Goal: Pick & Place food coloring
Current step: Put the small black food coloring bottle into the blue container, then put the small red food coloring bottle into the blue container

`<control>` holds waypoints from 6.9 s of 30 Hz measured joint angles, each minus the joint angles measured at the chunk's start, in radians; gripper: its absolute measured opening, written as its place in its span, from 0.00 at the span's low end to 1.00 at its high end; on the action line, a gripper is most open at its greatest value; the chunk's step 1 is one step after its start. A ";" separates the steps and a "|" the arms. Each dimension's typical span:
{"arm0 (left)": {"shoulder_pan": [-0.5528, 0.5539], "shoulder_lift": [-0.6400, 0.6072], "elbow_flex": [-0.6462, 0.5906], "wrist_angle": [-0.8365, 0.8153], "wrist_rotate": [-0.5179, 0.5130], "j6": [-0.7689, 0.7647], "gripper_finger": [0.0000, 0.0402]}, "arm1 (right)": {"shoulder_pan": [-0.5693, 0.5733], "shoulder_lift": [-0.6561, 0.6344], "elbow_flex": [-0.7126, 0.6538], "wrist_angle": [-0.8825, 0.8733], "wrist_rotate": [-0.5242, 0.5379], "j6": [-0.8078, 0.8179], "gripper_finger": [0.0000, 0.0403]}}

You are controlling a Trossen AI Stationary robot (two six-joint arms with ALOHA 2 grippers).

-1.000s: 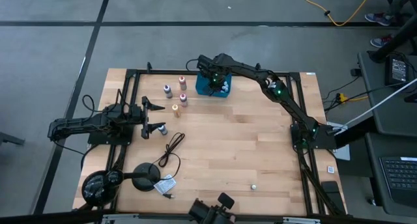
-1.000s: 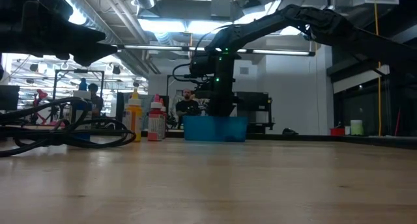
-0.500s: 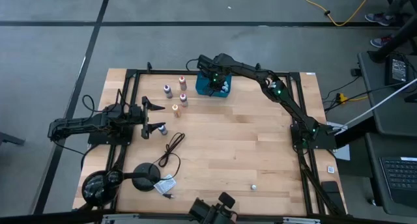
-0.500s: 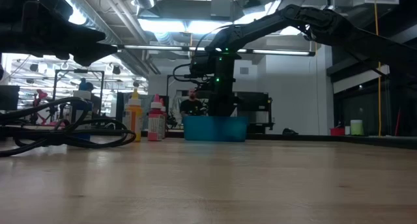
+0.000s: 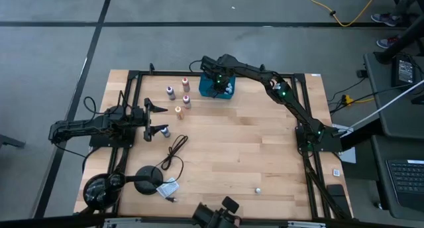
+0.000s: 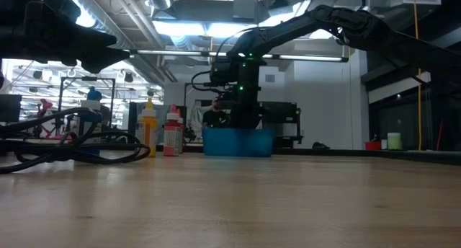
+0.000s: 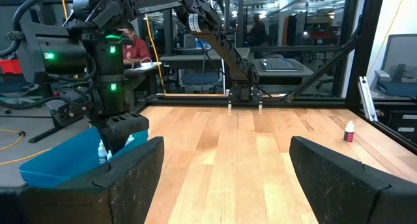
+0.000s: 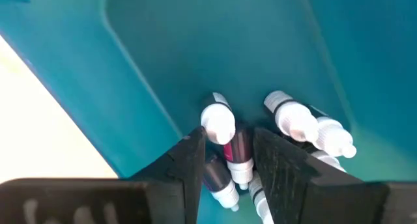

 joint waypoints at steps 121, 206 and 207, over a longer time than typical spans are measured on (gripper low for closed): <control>0.000 0.000 0.000 0.000 0.000 0.000 0.82 | 1.277 -0.518 -0.937 0.323 0.025 1.130 0.49; 0.000 0.000 0.000 0.000 0.000 0.000 0.82 | 0.160 -0.386 -0.196 -0.100 0.146 0.053 0.18; 0.000 0.000 0.000 0.000 0.000 0.000 0.82 | 0.146 -0.368 -0.169 -0.101 0.145 0.047 0.17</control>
